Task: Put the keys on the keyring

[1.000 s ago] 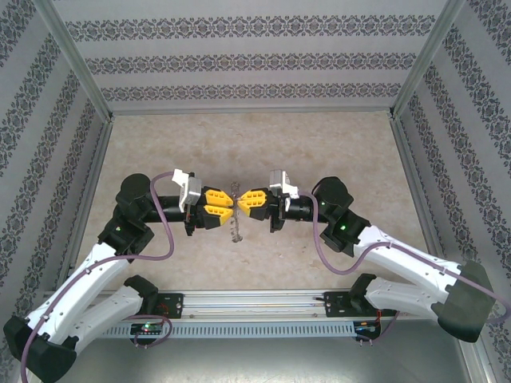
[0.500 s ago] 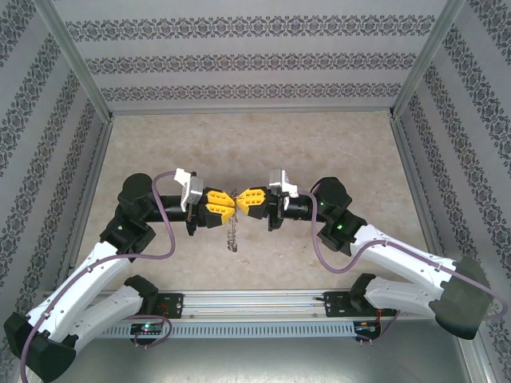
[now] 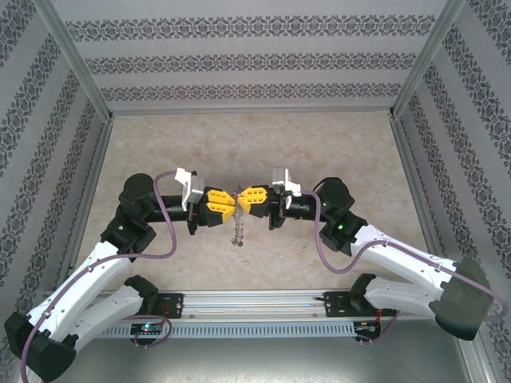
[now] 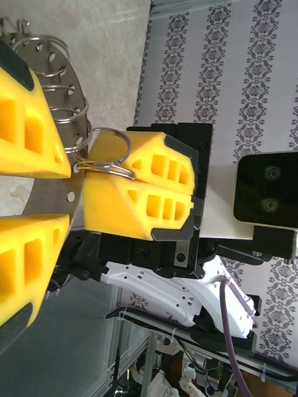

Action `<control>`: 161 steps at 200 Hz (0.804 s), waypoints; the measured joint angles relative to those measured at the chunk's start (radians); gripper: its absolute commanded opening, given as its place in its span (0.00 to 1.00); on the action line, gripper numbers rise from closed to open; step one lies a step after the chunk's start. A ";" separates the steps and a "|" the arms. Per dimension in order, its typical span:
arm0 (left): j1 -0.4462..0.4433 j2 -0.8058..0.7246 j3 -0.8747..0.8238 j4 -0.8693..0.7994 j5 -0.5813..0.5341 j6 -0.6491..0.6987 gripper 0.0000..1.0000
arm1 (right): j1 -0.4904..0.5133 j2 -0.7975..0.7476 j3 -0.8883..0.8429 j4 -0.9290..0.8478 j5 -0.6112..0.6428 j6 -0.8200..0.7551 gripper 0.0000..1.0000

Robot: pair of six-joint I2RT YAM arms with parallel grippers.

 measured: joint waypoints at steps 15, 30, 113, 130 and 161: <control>0.000 0.001 -0.001 0.000 -0.003 0.000 0.23 | 0.000 0.000 0.000 0.003 -0.002 0.002 0.00; 0.000 0.001 -0.003 0.001 -0.005 0.000 0.23 | 0.000 0.000 -0.001 0.003 -0.002 0.002 0.00; 0.000 0.021 -0.006 0.077 -0.008 -0.015 0.27 | -0.007 0.003 -0.001 0.010 -0.007 0.015 0.00; 0.000 0.029 -0.008 0.092 -0.008 -0.023 0.27 | -0.012 0.003 -0.001 0.011 -0.007 0.018 0.00; 0.000 0.037 -0.013 0.117 -0.008 -0.032 0.27 | -0.013 0.003 -0.001 0.014 -0.006 0.020 0.00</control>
